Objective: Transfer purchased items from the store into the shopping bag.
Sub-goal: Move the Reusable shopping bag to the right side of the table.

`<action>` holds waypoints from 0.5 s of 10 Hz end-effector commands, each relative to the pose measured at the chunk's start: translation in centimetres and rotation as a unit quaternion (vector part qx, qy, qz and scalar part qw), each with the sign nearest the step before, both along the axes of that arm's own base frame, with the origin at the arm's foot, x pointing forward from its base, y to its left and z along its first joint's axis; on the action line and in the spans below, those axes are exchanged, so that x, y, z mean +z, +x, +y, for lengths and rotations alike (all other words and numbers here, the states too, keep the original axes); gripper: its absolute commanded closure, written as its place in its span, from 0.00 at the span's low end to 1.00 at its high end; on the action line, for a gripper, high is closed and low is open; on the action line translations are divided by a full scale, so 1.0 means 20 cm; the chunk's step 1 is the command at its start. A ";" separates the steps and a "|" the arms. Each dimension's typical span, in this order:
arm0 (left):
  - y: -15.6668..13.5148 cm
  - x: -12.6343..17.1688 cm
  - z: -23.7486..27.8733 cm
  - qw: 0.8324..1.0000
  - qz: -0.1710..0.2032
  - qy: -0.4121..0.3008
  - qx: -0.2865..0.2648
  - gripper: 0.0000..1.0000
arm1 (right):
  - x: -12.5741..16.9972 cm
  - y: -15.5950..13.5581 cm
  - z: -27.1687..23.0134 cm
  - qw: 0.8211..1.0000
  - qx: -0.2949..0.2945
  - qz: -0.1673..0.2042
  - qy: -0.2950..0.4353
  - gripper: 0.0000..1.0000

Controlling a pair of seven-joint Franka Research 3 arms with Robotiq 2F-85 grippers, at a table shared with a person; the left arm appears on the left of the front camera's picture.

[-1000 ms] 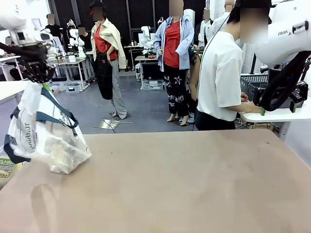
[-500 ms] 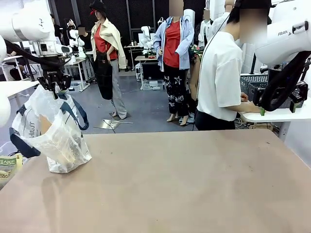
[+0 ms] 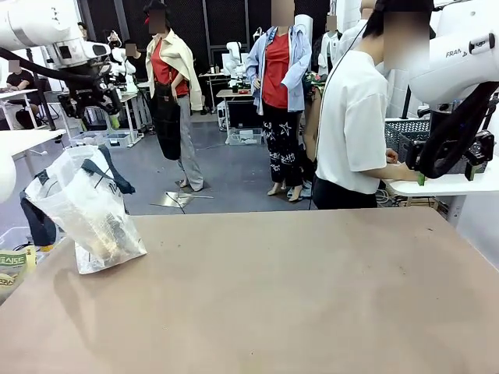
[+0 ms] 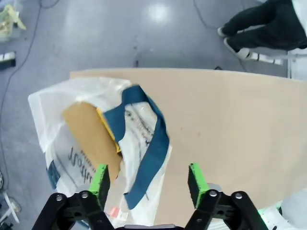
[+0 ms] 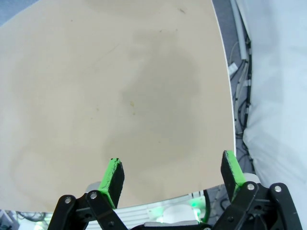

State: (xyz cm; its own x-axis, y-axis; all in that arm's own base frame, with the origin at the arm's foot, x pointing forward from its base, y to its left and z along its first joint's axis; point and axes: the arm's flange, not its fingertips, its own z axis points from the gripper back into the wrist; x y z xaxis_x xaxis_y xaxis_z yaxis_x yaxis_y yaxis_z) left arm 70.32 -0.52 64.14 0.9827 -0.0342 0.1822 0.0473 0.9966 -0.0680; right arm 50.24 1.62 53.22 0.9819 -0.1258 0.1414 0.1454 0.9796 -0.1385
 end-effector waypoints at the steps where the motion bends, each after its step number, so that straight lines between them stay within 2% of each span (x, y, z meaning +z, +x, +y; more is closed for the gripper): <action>1: -0.05 0.03 -0.13 0.998 -0.036 -0.012 -0.044 0.00 | 0.00 0.00 0.00 1.000 0.002 0.002 -0.011 0.00; 3: -0.29 -0.03 -0.44 0.989 -0.064 -0.020 -0.130 0.00 | 0.00 0.00 0.00 1.000 0.002 0.002 -0.011 0.00; 5: -0.50 -0.25 -0.79 0.965 -0.056 -0.009 -0.255 0.00 | 0.00 0.00 0.00 1.000 0.002 0.002 -0.011 0.00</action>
